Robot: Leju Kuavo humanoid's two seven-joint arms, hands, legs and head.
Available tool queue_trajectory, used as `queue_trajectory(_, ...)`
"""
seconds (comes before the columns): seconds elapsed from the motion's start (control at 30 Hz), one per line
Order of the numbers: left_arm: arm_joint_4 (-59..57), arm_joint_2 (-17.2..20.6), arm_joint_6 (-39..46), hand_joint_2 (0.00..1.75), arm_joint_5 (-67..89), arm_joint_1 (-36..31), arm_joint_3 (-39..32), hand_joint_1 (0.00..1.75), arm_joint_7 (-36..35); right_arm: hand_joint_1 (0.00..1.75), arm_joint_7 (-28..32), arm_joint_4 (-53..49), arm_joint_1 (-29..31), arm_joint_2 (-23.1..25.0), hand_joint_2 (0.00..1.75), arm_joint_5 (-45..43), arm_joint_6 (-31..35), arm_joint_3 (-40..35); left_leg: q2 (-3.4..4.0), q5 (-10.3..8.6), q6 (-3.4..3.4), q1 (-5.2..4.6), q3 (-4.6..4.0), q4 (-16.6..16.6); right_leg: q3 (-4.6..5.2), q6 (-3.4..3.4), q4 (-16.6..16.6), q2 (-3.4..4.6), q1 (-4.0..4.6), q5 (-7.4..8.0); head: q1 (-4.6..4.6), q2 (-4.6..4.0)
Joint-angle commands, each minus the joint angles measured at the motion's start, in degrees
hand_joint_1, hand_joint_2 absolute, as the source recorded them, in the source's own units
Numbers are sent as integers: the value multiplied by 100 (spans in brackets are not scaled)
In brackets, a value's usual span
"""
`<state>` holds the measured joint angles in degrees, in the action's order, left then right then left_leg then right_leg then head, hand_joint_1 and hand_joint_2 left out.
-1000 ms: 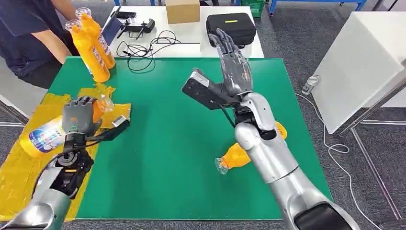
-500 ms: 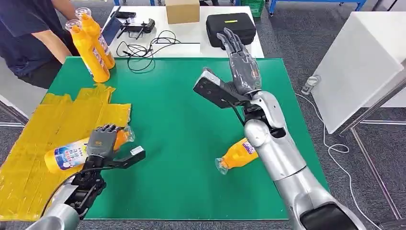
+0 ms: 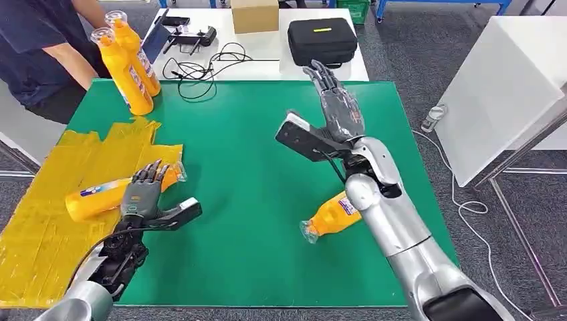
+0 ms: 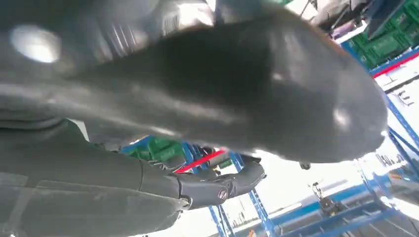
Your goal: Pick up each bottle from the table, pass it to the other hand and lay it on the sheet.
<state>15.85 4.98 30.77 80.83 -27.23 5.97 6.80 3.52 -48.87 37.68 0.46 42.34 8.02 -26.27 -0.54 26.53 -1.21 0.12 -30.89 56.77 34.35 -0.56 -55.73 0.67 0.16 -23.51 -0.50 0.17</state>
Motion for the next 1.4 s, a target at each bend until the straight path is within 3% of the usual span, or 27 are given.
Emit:
queue_trajectory(0.03,-169,12,76,0,-942,-341,-851,0,777,0,-28,-36,-161,-509,0,-173,-332,-329,-10,2,3,5,6,-1,-12,-4,5,-15,5,-4,0,-2)
queue_trajectory(0.1,35,33,108,0,-2192,-382,-1582,0,1999,0,55,-364,-582,-939,0,-227,-651,-363,-29,1,3,12,10,-2,-25,-5,13,-35,12,-7,-2,-2)
queue_trajectory(0.17,337,46,-400,0,-3388,-470,-2220,0,2953,0,155,-501,-875,-1305,0,-95,-821,-460,-36,1,3,12,9,-1,-25,-5,14,-42,12,-8,-2,-2)
queue_trajectory(0.2,587,51,-747,0,-3938,-515,-2415,0,3320,0,105,-516,-989,-1471,175,-25,-936,-489,-52,2,4,14,13,0,-36,-7,16,-60,15,-13,-2,0)
queue_trajectory(0.27,2026,155,-1461,0,-5743,-49,-1985,0,3320,0,6,-1091,-1549,-1972,175,246,-1077,-484,-54,4,4,12,5,6,-28,-7,8,-60,12,-15,-2,-2)
queue_trajectory(0.33,2815,209,-1560,0,-6531,242,-1790,0,3320,0,-232,-1548,-1938,-2176,175,623,-1122,-371,-57,8,3,12,11,1,-36,-8,14,-63,11,-20,-2,0)
queue_trajectory(0.37,3170,262,-1607,0,-7010,389,-1620,0,3320,0,-426,-2122,-2491,-2146,175,909,-1293,42,-42,8,3,10,9,-2,-28,-6,14,-47,9,-15,0,-2)
queue_trajectory(0.43,3335,286,-1533,0,-7155,423,-1490,0,3320,0,-539,-2686,-2996,-2128,175,1269,-1444,334,-43,11,3,7,11,-5,-30,-5,12,-48,5,-20,0,0)
queue_trajectory(0.5,3331,282,-1528,0,-7161,416,-1478,0,3320,0,-550,-2753,-3042,-2126,175,1295,-1459,351,-31,10,0,6,-5,0,-9,-4,10,-31,5,-11,-2,0)
queue_trajectory(0.6,3257,239,-1484,0,-7245,276,-1245,0,3320,0,-642,-3776,-3751,-2148,175,2016,-2009,939,-53,21,5,3,-2,3,-17,-5,0,-52,1,-26,0,0)
queue_trajectory(0.73,2885,159,-1490,0,-7240,122,-1185,0,3306,0,-103,-4868,-4344,-2927,175,1947,-2645,1680,-81,13,0,-6,-21,7,1,-8,-3,-79,-6,-28,-2,0)
queue_trajectory(0.8,2875,147,-1438,0,-7261,160,-1239,0,3320,0,159,-5026,-4390,-3155,175,1906,-2910,2057,-66,12,-2,-13,-26,6,12,-9,-5,-67,-12,-21,4,-2)
queue_trajectory(0.9,3027,164,-1425,0,-7303,293,-1388,0,3320,0,569,-4511,-3816,-3420,175,2064,-3178,1993,-45,26,-2,-10,-8,13,-6,-15,-5,-52,-11,-26,0,-2)
queue_trajectory(1.03,3181,125,-1451,0,-7269,347,-1535,0,3320,0,648,-4049,-3398,-3736,175,2168,-3298,1686,11,14,-2,-9,-9,0,6,-9,7,-1,-16,-3,0,0)
queue_trajectory(1.13,3199,114,-1476,0,-7229,290,-1559,0,3291,0,775,-3706,-3121,-3998,175,2065,-3491,1542,12,16,-1,-9,1,0,-3,-10,8,-3,-17,-5,0,-2)
queue_trajectory(1.33,3082,76,-1521,0,-7205,132,-1616,0,3260,0,751,-3444,-2946,-4083,175,1856,-3789,1273,1,11,-4,-5,-1,-3,-3,-7,15,-8,-12,-2,0,0)
queue_trajectory(1.37,3082,76,-1521,0,-7205,132,-1616,0,3260,0,751,-3444,-2946,-4083,0,1856,-3789,1273,4,14,-1,-4,11,-5,-15,-9,18,-9,-10,-5,0,-2)
queue_trajectory(1.4,3094,56,-1516,0,-7186,98,-1633,0,3271,0,763,-3208,-2730,-4200,0,1847,-3861,992,5,12,-3,-4,3,-4,-6,-8,17,-6,-10,-2,2,0)
